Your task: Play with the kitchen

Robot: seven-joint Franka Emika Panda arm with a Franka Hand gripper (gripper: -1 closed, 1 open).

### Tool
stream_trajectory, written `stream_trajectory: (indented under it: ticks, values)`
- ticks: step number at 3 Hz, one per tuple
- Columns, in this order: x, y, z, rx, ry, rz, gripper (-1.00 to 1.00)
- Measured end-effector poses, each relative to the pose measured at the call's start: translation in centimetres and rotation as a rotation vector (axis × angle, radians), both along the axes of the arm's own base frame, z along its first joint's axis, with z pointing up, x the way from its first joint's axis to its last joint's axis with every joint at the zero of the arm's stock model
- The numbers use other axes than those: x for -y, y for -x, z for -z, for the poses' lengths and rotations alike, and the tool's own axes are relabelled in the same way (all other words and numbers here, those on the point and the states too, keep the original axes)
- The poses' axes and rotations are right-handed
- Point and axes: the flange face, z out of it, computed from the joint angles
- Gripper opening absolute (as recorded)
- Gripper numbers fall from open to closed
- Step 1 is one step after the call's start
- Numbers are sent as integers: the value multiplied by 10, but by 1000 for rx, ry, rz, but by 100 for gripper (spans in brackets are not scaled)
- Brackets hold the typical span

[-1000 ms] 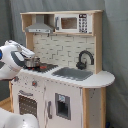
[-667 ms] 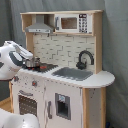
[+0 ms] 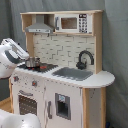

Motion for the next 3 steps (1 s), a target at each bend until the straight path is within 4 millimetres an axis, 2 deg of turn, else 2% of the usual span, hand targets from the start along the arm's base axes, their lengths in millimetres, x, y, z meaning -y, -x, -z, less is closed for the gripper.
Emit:
stream_trajectory:
  ticks: [1, 3]
  values:
    - [-15, -1, -11, -3, -73, 31, 100]
    - [-30, -5, -28, -51, -232, 134, 100]
